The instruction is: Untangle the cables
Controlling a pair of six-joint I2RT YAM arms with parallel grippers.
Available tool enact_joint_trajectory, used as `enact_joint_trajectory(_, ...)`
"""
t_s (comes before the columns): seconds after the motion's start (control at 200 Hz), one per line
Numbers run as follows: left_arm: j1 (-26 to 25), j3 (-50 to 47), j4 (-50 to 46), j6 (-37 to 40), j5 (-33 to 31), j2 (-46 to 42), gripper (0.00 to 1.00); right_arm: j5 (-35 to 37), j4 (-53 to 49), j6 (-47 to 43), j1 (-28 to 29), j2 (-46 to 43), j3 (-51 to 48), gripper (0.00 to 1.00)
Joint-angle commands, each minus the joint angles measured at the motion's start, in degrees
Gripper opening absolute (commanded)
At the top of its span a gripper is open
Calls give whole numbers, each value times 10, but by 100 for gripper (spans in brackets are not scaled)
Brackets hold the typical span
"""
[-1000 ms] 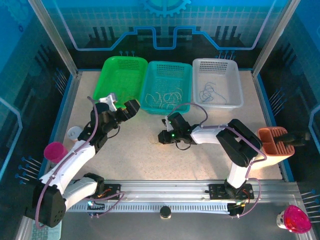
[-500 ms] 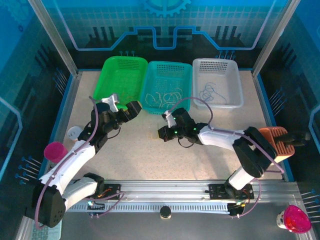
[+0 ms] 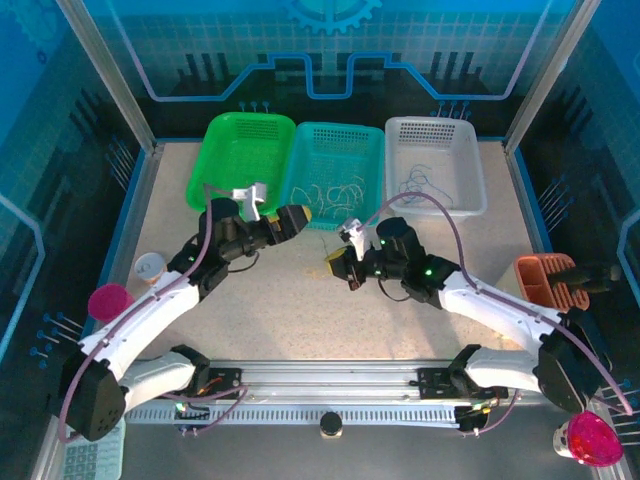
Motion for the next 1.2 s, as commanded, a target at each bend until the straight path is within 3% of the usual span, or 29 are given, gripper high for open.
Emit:
enact_joint_trajectory(0.0,-26,13,26,-14,5,21,99,-4,-22,-22,2,-21,-7,0)
enact_joint_trajectory(0.1,-44,8,50,-23,0,42,96,-4,-25,-18,2,-26,-4,0)
enact_joint_trajectory(0.435,-84,14,83,-22,-6,90,66,1,-26,-17,9,-19,2,0)
enact_joint_trajectory(0.68,-95,9,104,-26,-10,105,32,2,-24,-15,10,-17,0,0)
enact_joint_trajectory(0.845,-99,20,107,-22,-6,106,0,8,-20,-9,10,-16,-4,0)
enact_joint_trajectory(0.92,-99,25,105,-20,-8,101,0,10,-18,-6,10,-15,-6,0)
enact_joint_trajectory(1.07,-100,42,98,-13,-8,84,0,17,-19,-6,9,-21,-12,32)
enact_joint_trajectory(1.191,-99,59,87,-9,-6,74,0,18,-21,-8,9,-24,-14,43)
